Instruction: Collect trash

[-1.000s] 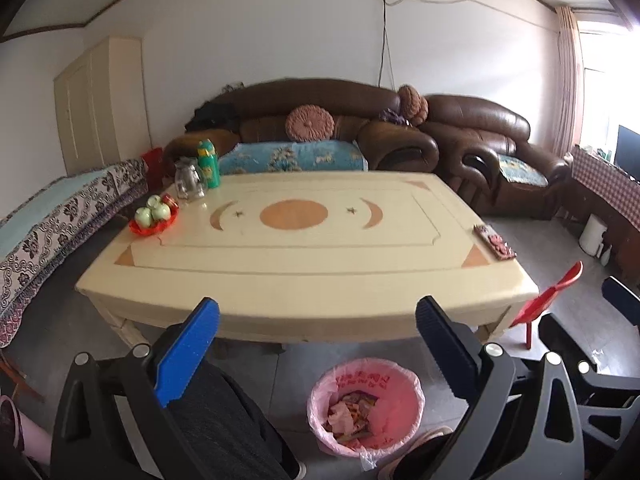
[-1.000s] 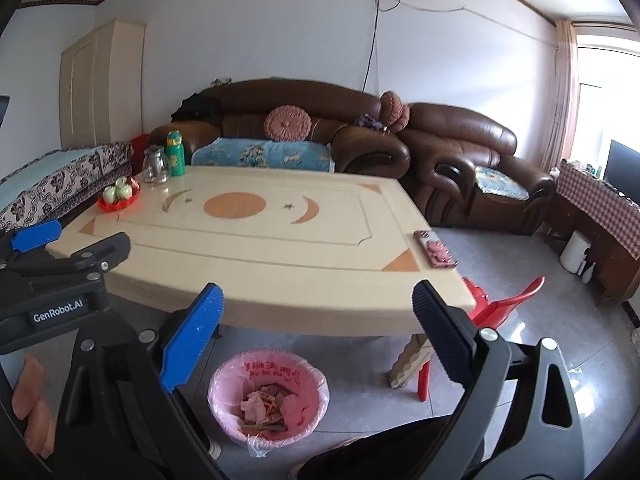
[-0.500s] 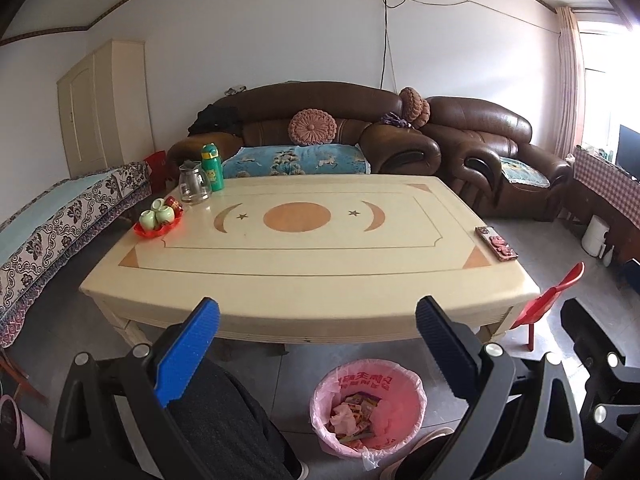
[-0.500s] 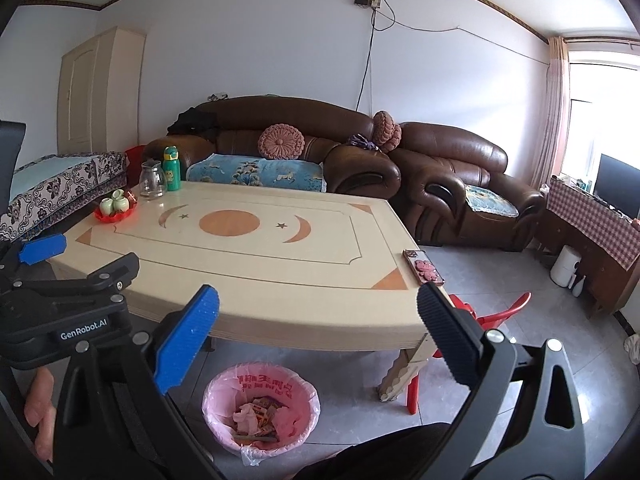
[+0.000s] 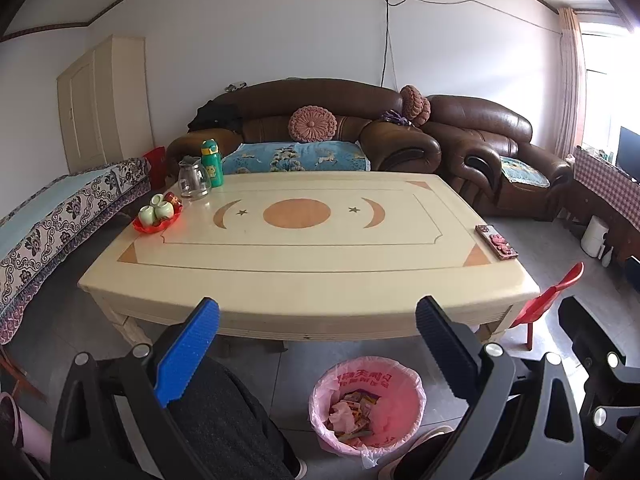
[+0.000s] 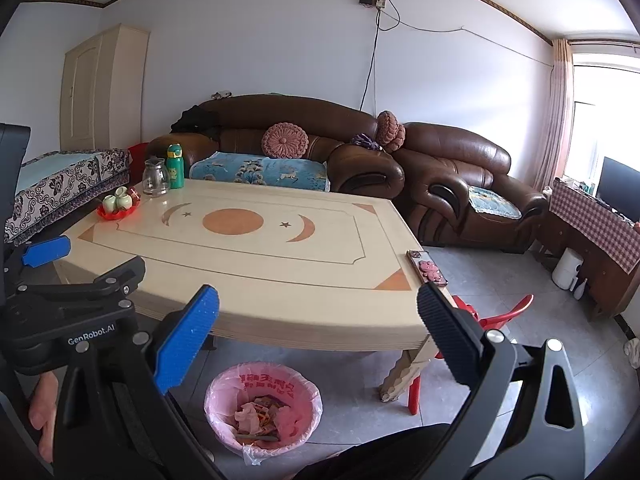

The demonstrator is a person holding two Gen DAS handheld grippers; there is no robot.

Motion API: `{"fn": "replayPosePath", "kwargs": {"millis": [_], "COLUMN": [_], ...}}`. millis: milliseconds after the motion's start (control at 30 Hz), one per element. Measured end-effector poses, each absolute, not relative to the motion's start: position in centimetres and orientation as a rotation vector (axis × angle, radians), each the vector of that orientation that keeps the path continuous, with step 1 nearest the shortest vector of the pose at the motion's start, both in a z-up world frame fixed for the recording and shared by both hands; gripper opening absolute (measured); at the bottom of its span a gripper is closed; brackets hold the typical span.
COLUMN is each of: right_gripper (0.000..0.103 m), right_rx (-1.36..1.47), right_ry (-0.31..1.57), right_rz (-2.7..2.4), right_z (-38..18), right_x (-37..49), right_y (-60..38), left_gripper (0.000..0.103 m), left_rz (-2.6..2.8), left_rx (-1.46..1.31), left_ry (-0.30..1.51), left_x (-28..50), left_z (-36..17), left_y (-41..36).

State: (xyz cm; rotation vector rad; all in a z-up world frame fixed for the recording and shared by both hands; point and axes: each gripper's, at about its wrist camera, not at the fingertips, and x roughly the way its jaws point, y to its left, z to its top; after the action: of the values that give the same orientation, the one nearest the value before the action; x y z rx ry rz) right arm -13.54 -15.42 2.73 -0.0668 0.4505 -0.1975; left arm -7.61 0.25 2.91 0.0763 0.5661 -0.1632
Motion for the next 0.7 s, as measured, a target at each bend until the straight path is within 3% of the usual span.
{"fn": "replayPosePath", "kwargs": {"millis": [700], "right_gripper": [0.097], "right_rx": [-0.072], "right_ry": [0.444], "right_rz": [-0.203], "right_z": [2.80], "right_x": [-13.53], "right_y": [-15.85], "left_gripper": [0.096], "left_rz": [-0.155], "left_rx": [0.076], "left_ry": [0.550], "left_x": [-7.95], "left_z": [2.70], "left_y": [-0.07]}}
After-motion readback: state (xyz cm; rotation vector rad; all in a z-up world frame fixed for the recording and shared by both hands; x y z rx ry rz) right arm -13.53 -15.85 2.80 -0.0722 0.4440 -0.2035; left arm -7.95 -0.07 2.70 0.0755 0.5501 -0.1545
